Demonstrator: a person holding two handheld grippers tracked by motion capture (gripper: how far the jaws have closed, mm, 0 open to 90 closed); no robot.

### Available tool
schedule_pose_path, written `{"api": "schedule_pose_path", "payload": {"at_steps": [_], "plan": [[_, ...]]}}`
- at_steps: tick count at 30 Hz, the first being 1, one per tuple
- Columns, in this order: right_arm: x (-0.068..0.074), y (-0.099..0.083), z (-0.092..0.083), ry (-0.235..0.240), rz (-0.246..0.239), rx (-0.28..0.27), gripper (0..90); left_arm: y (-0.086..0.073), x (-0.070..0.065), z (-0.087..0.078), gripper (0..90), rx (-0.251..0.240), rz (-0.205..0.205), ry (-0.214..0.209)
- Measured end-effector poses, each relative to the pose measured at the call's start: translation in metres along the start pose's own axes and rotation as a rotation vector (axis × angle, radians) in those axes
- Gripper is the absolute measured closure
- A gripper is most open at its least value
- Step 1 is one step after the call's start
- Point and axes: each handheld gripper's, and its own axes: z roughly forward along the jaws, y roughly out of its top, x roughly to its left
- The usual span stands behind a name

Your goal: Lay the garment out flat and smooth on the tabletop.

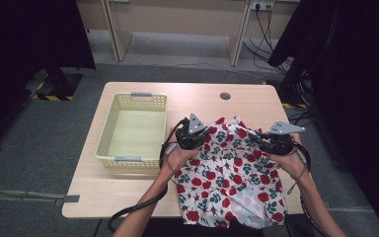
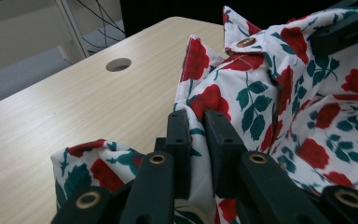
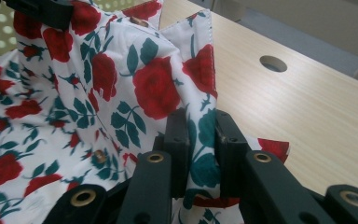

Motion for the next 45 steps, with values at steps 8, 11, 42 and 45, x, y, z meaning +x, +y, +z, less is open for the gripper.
{"api": "schedule_pose_path", "payload": {"at_steps": [8,11,42,45], "plan": [[0.011,-0.005,-0.012,0.027,-0.006,0.015,78.2,-0.008,-0.014,-0.015,80.9,0.011,-0.005,-0.022],[0.013,-0.003,-0.014,0.030,-0.005,0.008,78.1,-0.008,-0.014,-0.019,81.0,0.005,-0.008,-0.023],[-0.048,0.027,0.053,-0.115,0.167,0.105,39.9,0.010,0.039,0.049,27.7,0.146,-0.260,0.103],[-0.045,0.020,0.050,-0.094,0.162,0.128,39.2,0.005,0.032,0.044,25.2,0.163,-0.258,0.066]]}}
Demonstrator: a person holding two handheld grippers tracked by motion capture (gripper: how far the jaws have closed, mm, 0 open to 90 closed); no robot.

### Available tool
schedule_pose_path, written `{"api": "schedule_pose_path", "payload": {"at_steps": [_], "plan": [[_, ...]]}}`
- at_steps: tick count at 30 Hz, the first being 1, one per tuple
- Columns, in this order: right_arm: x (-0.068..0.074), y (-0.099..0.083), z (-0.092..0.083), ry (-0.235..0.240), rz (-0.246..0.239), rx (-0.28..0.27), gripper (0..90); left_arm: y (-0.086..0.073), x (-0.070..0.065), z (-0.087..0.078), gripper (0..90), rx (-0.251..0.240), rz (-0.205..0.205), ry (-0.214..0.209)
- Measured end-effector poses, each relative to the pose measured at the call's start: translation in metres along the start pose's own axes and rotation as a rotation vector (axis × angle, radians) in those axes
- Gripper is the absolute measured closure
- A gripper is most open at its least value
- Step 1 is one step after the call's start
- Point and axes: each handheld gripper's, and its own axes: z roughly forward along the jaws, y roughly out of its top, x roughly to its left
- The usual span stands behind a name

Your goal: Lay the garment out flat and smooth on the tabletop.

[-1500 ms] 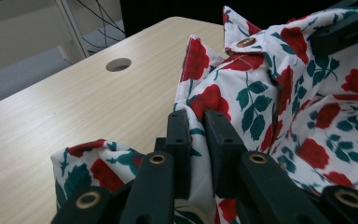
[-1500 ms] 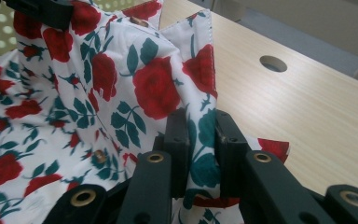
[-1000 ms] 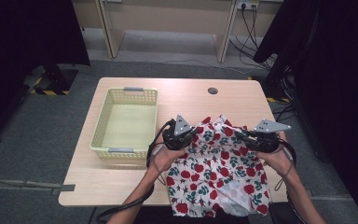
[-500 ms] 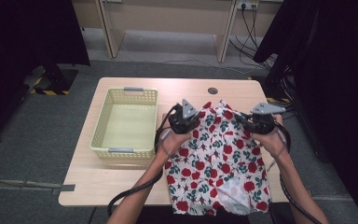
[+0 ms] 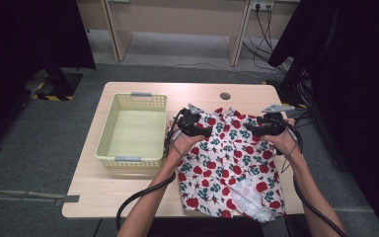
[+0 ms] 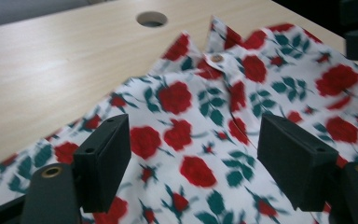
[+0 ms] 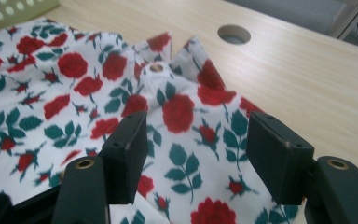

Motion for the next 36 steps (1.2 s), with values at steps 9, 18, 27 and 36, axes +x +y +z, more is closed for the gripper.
{"api": "schedule_pose_path", "payload": {"at_steps": [9,18,27,36], "plan": [[-0.010,-0.043,0.004,0.024,0.055,0.087,38.8,-0.044,-0.013,-0.005,23.0,0.116,0.029,-0.054],[-0.005,-0.085,0.000,0.021,0.034,0.120,35.0,-0.085,-0.020,-0.014,22.7,0.154,0.120,-0.022],[0.018,-0.104,-0.030,0.078,-0.024,0.141,29.4,-0.106,-0.044,-0.050,22.4,0.227,0.153,-0.089],[-0.013,-0.088,-0.042,0.023,0.090,0.081,28.0,-0.080,-0.026,-0.037,21.9,0.145,0.069,-0.032]]}}
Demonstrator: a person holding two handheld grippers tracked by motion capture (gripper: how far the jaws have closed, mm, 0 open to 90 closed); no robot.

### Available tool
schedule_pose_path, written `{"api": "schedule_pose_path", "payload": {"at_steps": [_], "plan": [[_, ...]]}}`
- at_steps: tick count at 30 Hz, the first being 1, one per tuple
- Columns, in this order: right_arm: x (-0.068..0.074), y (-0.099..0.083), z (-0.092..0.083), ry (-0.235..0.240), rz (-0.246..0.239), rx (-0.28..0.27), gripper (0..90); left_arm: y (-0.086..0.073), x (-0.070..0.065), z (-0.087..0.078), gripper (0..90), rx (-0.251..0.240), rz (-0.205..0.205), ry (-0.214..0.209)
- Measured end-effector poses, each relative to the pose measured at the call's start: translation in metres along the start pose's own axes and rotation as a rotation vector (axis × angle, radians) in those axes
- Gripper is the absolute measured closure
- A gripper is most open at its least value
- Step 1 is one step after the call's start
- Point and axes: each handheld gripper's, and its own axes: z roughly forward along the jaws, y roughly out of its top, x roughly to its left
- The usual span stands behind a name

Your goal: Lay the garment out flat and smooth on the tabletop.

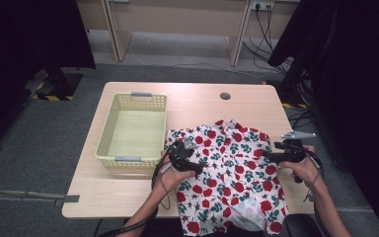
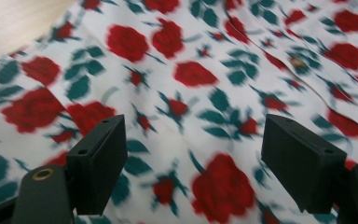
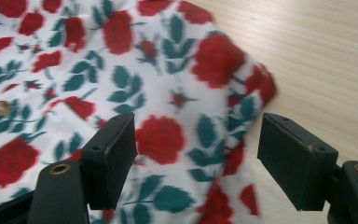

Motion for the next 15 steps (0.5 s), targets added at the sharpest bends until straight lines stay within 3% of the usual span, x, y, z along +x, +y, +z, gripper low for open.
{"api": "schedule_pose_path", "payload": {"at_steps": [6,9,11,15], "plan": [[-0.026,-0.010,0.002,-0.076,0.053,0.043,29.8,-0.001,0.006,0.017,21.7,0.037,0.012,0.020],[-0.029,-0.019,0.008,-0.097,0.062,0.067,29.9,-0.005,0.005,0.020,20.3,0.022,0.031,0.032],[-0.029,-0.022,0.010,-0.097,0.061,0.051,29.9,-0.006,0.004,0.019,20.4,0.022,0.030,0.036],[-0.033,-0.028,0.003,-0.112,0.074,0.052,30.1,-0.010,0.004,0.018,20.5,-0.005,0.029,0.034]]}}
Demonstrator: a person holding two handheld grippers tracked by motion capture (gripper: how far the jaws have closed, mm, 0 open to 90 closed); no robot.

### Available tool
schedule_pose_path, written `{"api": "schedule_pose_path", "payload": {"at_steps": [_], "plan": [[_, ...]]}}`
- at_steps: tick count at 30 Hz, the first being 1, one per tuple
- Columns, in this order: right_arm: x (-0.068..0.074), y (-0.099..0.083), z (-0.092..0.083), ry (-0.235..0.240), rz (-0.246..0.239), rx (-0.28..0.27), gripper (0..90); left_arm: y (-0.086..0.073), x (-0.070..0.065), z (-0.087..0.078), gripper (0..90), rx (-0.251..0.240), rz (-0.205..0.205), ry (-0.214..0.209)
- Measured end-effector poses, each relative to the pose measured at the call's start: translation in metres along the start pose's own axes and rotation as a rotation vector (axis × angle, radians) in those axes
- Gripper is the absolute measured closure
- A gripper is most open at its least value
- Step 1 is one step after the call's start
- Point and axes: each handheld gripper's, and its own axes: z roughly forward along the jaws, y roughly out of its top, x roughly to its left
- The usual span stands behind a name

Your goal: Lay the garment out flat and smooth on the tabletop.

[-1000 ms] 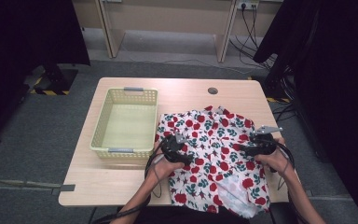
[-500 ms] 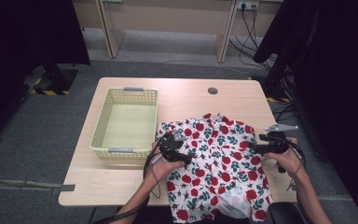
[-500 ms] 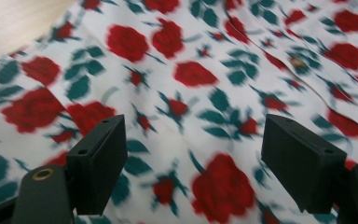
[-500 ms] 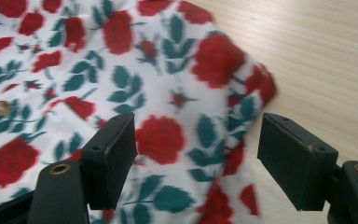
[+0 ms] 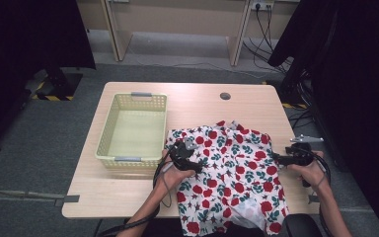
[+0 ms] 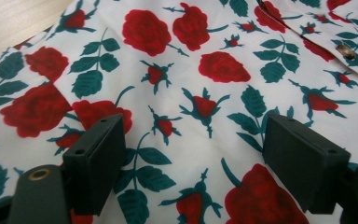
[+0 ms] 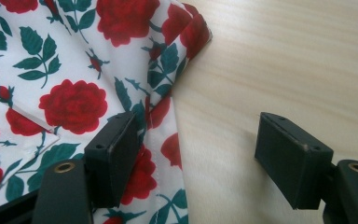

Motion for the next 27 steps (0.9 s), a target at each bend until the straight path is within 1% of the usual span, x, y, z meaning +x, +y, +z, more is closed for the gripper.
{"api": "schedule_pose_path", "payload": {"at_steps": [1,2,3,4,5,6,7,10,11,12,13,15,16,17,18,19,20,21,23,24,25,27], "plan": [[-0.002,-0.003,-0.002,0.010,0.015,-0.005,30.1,-0.001,-0.001,-0.001,20.5,-0.004,-0.001,0.002],[-0.004,-0.007,-0.005,0.009,0.018,-0.010,29.9,-0.002,-0.002,-0.001,20.5,-0.007,0.000,0.001],[-0.006,-0.010,-0.008,0.007,0.031,-0.013,31.2,-0.003,-0.002,-0.002,20.5,-0.002,0.003,0.000],[-0.007,-0.014,-0.011,-0.025,0.015,-0.012,30.1,-0.003,-0.002,-0.003,20.5,0.002,0.004,-0.001],[-0.009,-0.018,-0.014,-0.038,0.030,-0.021,30.4,-0.003,-0.002,-0.003,20.5,0.001,0.002,0.001],[-0.011,-0.022,-0.017,-0.036,0.037,-0.028,30.9,-0.004,-0.002,-0.004,20.5,0.001,-0.002,0.004],[-0.013,-0.025,-0.020,-0.045,0.038,-0.025,31.1,-0.004,-0.002,-0.005,20.5,0.003,-0.003,0.006],[-0.018,-0.032,-0.032,-0.125,0.013,-0.002,31.1,-0.005,-0.002,-0.007,20.5,0.016,0.000,0.003],[-0.018,-0.032,-0.032,-0.125,0.013,-0.002,31.1,-0.006,-0.003,-0.009,20.5,0.024,-0.003,0.006],[-0.021,-0.038,-0.041,-0.149,0.020,0.023,30.9,-0.008,-0.003,-0.013,20.5,0.030,-0.004,0.006],[-0.021,-0.039,-0.044,-0.156,0.012,0.032,30.8,-0.008,-0.003,-0.013,20.6,0.030,-0.004,0.006],[-0.019,-0.041,-0.050,-0.166,0.002,0.038,31.3,-0.007,-0.003,-0.015,21.0,0.056,-0.005,0.008],[-0.019,-0.041,-0.050,-0.166,0.002,0.038,31.3,-0.007,-0.003,-0.015,21.1,0.056,-0.005,0.008],[-0.015,-0.036,-0.051,-0.156,-0.006,0.012,30.1,-0.004,-0.006,-0.014,21.4,0.063,0.018,0.012],[-0.015,-0.036,-0.051,-0.156,-0.006,0.012,30.1,-0.004,-0.006,-0.014,21.4,0.063,0.018,0.012],[-0.011,-0.028,-0.049,-0.146,0.001,-0.036,29.7,0.000,-0.010,-0.012,21.3,0.061,0.030,0.005],[-0.009,-0.025,-0.048,-0.144,-0.001,-0.047,29.5,0.003,-0.010,-0.011,21.3,0.054,0.031,0.008],[-0.005,-0.020,-0.045,-0.131,-0.009,-0.055,29.3,0.006,-0.010,-0.009,21.2,0.044,0.026,0.012],[0.002,-0.009,-0.037,-0.090,-0.034,-0.053,28.8,0.012,-0.009,-0.007,20.8,0.030,0.011,0.013],[0.002,-0.009,-0.037,-0.090,-0.034,-0.053,28.8,0.012,-0.009,-0.007,20.6,0.030,0.011,0.013],[0.007,-0.005,-0.033,-0.073,-0.044,-0.056,28.7,0.015,-0.008,-0.005,20.6,0.025,0.003,0.009],[0.017,0.001,-0.024,-0.028,-0.066,-0.055,28.5,0.016,-0.007,-0.001,20.4,0.033,-0.001,0.008]]}}
